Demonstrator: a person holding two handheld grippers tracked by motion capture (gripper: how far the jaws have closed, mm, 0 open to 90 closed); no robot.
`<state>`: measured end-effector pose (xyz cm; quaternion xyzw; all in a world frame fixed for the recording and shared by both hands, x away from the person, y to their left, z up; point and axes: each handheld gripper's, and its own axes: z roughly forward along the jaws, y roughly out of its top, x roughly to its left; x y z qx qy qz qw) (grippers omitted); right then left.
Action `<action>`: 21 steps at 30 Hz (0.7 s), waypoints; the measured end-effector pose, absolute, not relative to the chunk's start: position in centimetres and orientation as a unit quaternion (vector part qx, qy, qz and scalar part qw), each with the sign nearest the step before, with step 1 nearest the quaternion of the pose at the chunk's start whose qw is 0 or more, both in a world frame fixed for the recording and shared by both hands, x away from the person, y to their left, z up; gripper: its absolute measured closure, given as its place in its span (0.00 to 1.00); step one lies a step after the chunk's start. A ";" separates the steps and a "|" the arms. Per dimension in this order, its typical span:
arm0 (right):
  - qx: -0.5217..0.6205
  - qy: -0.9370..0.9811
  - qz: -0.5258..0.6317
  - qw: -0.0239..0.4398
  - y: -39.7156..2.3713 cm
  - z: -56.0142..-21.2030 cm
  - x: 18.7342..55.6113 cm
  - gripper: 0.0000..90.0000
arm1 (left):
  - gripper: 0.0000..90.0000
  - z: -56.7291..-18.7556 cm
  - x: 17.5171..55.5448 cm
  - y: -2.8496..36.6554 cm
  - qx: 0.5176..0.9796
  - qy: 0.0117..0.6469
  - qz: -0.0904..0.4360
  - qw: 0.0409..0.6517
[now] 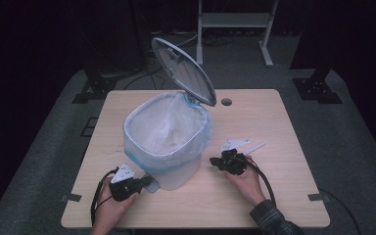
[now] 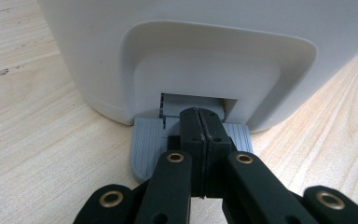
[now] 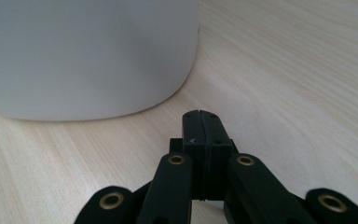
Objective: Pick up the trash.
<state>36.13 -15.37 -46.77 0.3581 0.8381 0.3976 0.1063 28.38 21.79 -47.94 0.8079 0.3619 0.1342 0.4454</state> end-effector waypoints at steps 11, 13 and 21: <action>0.362 0.843 0.384 0.098 -15.7 -47.2 35.8 0.99 | 1.00 -48.0 28.4 21.8 0.807 0.362 0.135 0.446; 0.363 0.844 0.382 0.098 -16.0 -47.3 35.6 0.99 | 1.00 -47.9 28.4 21.8 0.808 0.362 0.135 0.446; 0.365 0.847 0.375 0.092 -17.2 -47.1 34.5 0.99 | 1.00 -47.9 28.4 21.7 0.808 0.362 0.136 0.446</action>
